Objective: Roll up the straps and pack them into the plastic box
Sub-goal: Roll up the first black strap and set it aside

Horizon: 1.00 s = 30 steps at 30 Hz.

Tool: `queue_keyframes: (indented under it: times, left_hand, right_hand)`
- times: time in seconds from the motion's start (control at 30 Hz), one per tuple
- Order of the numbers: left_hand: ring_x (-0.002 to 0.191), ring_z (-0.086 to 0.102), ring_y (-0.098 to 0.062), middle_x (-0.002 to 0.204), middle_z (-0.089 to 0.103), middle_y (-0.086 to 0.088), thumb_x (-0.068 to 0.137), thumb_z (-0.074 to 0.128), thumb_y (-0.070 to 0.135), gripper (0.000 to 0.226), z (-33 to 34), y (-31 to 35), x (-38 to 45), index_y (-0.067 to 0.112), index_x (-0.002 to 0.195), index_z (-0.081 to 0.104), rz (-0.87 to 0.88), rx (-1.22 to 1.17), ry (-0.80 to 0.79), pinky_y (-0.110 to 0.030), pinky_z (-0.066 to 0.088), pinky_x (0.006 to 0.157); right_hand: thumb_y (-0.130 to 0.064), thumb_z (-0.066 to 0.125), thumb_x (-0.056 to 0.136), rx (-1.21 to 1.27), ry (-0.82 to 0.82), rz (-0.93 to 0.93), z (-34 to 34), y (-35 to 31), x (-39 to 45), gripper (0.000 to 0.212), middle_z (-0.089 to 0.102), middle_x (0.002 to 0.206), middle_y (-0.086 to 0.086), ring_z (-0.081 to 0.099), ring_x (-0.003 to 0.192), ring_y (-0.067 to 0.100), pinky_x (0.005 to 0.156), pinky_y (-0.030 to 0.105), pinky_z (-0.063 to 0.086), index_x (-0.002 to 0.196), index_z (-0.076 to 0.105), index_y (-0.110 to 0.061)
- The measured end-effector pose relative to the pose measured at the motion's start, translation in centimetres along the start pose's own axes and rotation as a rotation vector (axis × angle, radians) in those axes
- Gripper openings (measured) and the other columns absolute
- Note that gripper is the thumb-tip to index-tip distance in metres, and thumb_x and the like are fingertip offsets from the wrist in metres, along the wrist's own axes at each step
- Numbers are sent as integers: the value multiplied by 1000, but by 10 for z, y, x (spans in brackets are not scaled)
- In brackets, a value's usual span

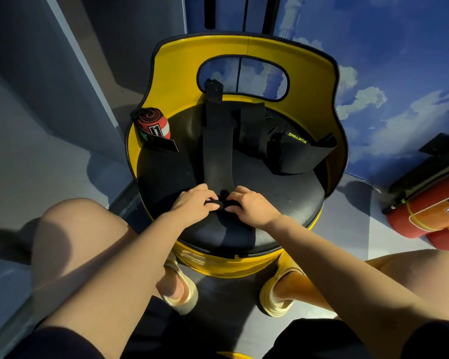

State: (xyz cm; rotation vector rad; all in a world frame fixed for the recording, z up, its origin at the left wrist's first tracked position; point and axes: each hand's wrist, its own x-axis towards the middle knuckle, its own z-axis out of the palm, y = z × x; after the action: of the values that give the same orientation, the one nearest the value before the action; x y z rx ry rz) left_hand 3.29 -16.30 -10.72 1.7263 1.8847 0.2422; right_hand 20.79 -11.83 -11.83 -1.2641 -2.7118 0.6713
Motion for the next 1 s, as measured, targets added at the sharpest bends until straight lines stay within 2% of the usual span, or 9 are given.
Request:
queue_keyframes:
  times: [0.13,0.27,0.33,0.43,0.5,0.6,0.73,0.9,1.0]
  left_hand:
    - [95,56,-19,102,54,6,90,57,33,10,4,-4,-1,25,96,55,-19,-107,13,-34,46,80]
    - [95,53,-17,105,50,4,92,55,31,10,5,-3,-2,22,89,55,-37,-166,13,-29,39,72]
    - [95,53,-18,105,49,2,93,54,31,14,6,-4,-1,20,85,55,-45,-202,16,-29,38,73]
    - [94,51,-19,101,48,0,96,48,32,19,6,-2,1,17,90,58,-70,-204,-18,-29,36,73]
    - [90,49,-18,100,46,-1,98,44,32,22,7,0,1,15,96,59,-90,-184,-54,-30,36,72]
    - [88,50,-20,102,45,0,98,42,32,17,10,2,0,20,95,53,-113,-224,-60,-32,41,72]
    - [88,55,-24,105,45,-2,97,44,35,17,10,3,4,20,95,52,-141,-176,-35,-39,49,78]
    - [90,55,-24,107,47,-5,95,49,35,15,12,0,8,23,87,52,-179,-233,-7,-43,54,82]
    - [89,54,-23,108,50,-4,95,47,37,17,13,1,7,22,89,54,-160,-179,29,-35,48,68]
  right_hand:
    - [-30,57,92,146,-44,89,-1,1,0,34,52,117,8,54,108,27,96,33,42,119,61,-11]
    - [-30,58,91,223,-47,133,-3,1,0,33,55,113,8,54,107,22,90,23,38,117,63,-9]
    - [-30,60,90,262,-37,159,-4,1,0,30,59,104,7,55,98,20,82,21,38,111,62,-9]
    - [-33,58,91,348,-17,229,-3,0,-2,27,61,86,11,53,77,19,70,28,41,99,56,-8]
    - [-35,55,92,323,-12,227,1,0,-3,28,60,84,15,53,76,21,68,30,40,93,57,-7]
    - [-35,58,90,278,89,191,6,2,-4,26,52,93,7,52,85,20,74,26,39,95,60,-9]
    - [-28,56,92,152,199,25,13,-1,-8,19,53,99,6,54,92,23,75,34,46,102,61,-12]
    - [-34,66,84,29,117,-96,11,6,-14,39,54,113,7,48,104,22,87,34,45,114,61,-10]
    - [-30,67,84,51,84,-83,6,5,-12,42,55,117,9,49,109,24,94,30,41,120,60,-9]
